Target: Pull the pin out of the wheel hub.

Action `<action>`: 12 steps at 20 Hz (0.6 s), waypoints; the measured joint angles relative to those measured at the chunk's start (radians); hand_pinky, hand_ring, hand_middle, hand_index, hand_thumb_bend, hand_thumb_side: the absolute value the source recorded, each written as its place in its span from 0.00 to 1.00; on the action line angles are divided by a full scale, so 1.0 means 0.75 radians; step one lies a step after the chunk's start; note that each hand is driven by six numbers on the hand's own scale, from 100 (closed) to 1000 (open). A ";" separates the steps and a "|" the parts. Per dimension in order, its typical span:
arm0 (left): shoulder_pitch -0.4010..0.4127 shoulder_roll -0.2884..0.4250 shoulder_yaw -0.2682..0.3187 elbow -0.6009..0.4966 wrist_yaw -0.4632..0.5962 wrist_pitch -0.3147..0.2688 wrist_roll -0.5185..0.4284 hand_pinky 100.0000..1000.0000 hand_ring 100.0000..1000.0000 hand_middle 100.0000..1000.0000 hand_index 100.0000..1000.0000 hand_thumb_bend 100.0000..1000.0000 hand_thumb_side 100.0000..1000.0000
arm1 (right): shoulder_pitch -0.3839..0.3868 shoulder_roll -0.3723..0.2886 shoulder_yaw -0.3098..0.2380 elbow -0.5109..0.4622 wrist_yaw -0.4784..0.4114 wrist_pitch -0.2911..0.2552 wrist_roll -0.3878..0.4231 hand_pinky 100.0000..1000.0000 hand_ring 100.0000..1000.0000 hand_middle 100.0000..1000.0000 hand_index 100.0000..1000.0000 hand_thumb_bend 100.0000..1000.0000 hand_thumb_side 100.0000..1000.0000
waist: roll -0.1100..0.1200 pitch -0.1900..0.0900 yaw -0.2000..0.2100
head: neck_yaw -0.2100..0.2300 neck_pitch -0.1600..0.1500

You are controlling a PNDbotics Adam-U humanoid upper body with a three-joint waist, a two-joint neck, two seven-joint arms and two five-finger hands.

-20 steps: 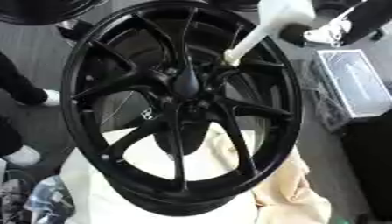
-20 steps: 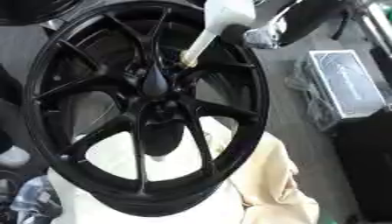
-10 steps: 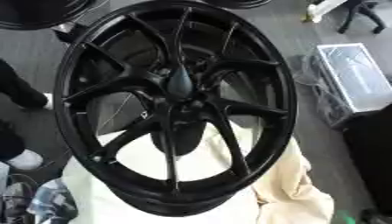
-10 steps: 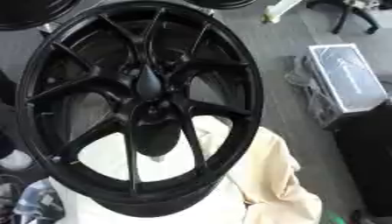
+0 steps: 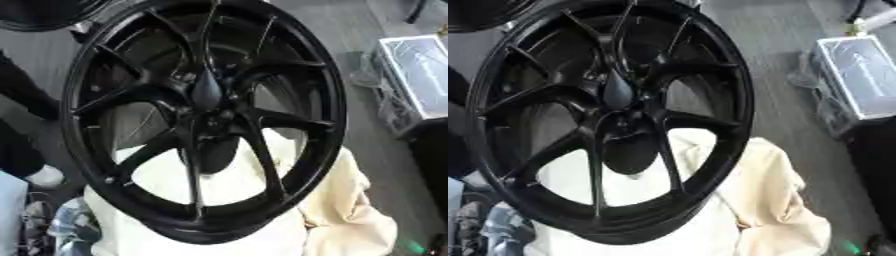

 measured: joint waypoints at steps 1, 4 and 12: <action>-0.004 -0.001 -0.001 0.000 0.000 0.002 -0.003 0.66 0.71 0.73 0.69 0.06 0.83 | 0.038 0.038 -0.013 -0.002 0.024 -0.022 -0.017 1.00 0.81 0.71 0.91 0.14 0.09 | 0.001 0.001 0.005 | 0.000 0.000; -0.008 -0.001 -0.008 -0.001 0.002 0.005 -0.011 0.66 0.71 0.73 0.69 0.06 0.83 | 0.143 0.144 -0.055 -0.019 0.090 -0.064 -0.038 1.00 0.87 0.81 0.93 0.24 0.33 | 0.005 0.001 0.018 | 0.000 -0.001; -0.022 -0.001 -0.041 -0.001 0.008 0.019 -0.043 0.66 0.71 0.73 0.69 0.06 0.84 | 0.426 0.360 -0.143 -0.152 0.270 -0.018 -0.121 1.00 0.89 0.84 0.96 0.33 0.42 | 0.004 0.000 0.065 | -0.025 0.000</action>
